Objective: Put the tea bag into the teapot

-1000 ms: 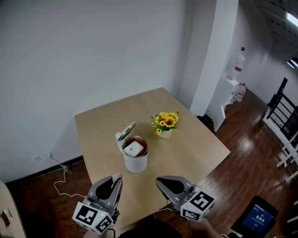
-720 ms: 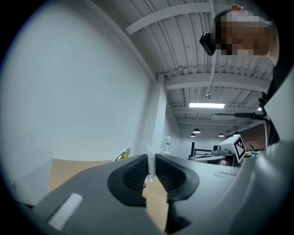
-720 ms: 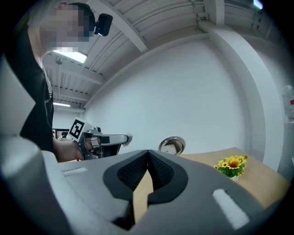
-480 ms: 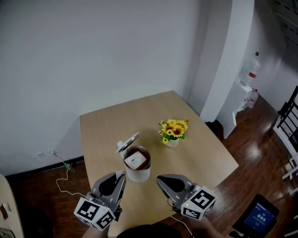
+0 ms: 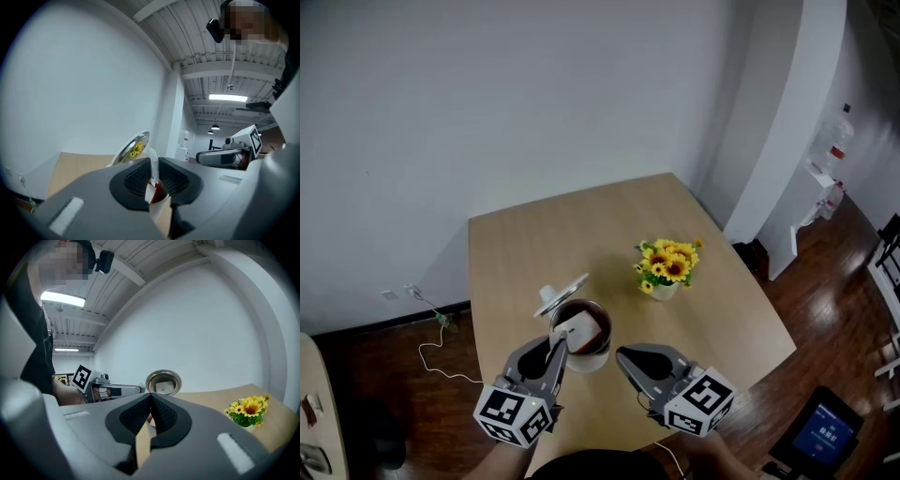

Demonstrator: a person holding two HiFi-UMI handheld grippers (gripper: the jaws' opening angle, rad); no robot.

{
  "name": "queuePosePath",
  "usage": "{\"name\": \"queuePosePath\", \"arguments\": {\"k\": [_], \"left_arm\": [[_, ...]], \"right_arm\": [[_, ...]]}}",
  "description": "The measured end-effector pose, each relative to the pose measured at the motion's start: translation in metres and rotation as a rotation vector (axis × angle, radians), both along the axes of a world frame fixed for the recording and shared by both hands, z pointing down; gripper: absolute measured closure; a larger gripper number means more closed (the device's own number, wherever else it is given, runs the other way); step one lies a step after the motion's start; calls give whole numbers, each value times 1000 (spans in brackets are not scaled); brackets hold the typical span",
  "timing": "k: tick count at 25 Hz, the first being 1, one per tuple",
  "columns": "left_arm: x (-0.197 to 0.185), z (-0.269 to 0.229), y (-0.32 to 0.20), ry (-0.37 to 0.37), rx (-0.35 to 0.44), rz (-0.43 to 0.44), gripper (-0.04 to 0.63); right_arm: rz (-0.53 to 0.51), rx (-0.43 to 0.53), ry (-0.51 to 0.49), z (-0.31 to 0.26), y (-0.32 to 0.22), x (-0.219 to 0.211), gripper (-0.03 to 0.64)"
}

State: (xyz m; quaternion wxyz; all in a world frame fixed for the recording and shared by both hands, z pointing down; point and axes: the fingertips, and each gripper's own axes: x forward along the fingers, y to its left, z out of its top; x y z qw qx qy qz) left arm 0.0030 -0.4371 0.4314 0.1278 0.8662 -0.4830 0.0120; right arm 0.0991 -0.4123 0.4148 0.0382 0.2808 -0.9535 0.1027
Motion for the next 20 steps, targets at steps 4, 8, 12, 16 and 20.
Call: {"name": "queuePosePath", "arguments": {"k": [4,8,12,16,20], "left_arm": [[1,15,-23,-23,-20,-13,537],[5,25,-32,-20,-38,-4,537],[10,32,-40,-32,-40,6,537],[9,40,-43,-41,-56,12,535],[7,55,-54,-59,-85,12,535]], "right_arm": [[-7,-26,-6,11,-21,0,615],[-14,-47,-5,20,-34,-3,615],[-21,-51,-4,25,-46,-6,615],[-27,-60,-21,24,-49,-10,615],[-29,-50,-26,25,-55,-11,615]]}}
